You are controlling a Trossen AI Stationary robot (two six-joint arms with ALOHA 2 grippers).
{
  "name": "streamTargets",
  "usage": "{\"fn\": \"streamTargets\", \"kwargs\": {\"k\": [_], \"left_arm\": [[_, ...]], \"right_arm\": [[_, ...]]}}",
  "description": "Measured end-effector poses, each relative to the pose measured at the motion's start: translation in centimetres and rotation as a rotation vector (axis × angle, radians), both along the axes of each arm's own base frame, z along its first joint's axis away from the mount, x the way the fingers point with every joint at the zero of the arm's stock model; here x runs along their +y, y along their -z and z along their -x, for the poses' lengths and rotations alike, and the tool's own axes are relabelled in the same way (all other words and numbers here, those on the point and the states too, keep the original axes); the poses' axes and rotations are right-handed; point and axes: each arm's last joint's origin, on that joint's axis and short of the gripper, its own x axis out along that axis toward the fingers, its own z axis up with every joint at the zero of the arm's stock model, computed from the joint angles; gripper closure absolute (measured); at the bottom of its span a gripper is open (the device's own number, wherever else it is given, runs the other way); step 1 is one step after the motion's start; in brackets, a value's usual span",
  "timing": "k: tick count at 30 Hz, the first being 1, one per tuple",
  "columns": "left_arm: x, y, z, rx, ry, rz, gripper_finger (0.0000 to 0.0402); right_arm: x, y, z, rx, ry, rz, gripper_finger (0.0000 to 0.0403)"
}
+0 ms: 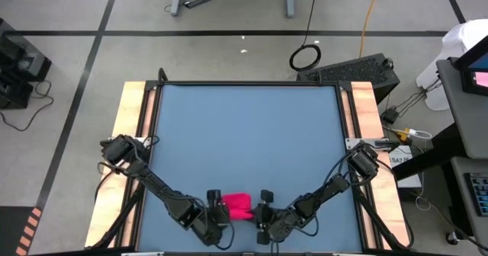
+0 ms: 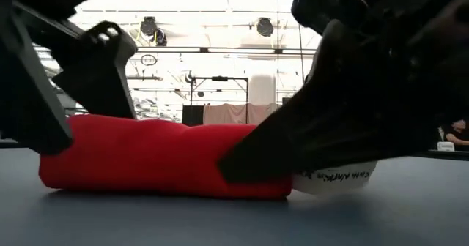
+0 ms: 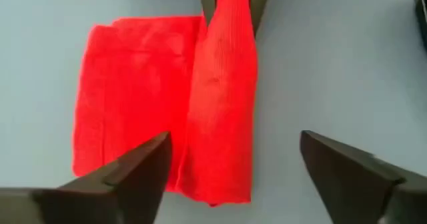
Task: Roll towel
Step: Roll the red towel
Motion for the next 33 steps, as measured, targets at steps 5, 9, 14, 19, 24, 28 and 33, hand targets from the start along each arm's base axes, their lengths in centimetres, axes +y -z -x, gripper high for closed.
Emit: {"fn": "streamTargets", "kwargs": {"k": [5,9,14,19,24,28,33], "left_arm": [[-1.2,-0.7,1.1,-0.081,0.036,-0.092,0.0032],[-2.3,-0.9,2.0,-0.156,0.088,-0.203,0.0032],[-3.6,-1.2,2.6,-0.209,0.159,-0.207,0.0054],[-4.0,0.7,2.5,-0.150,0.121,-0.135,0.0079],[-3.7,2.0,1.9,-0.132,0.139,-0.178,0.0090],[-3.5,2.6,1.7,-0.133,0.091,-0.187,0.0109],[-3.3,2.7,1.9,-0.123,0.078,-0.218,0.0146]], "right_arm": [[0.0,-0.1,-0.4,0.022,-0.009,-0.193,0.0321],[-0.2,-0.1,-0.6,0.063,0.005,-0.321,0.0321],[-0.7,0.0,-1.0,0.080,0.038,-0.379,0.0321],[-1.7,-0.1,-1.7,0.113,0.052,-0.454,0.0321],[-2.3,-0.1,-2.0,0.135,0.046,-0.492,0.0321],[-2.3,-0.1,-2.1,0.135,0.047,-0.495,0.0321],[-2.3,-0.1,-2.1,0.134,0.046,-0.492,0.0319]]}}
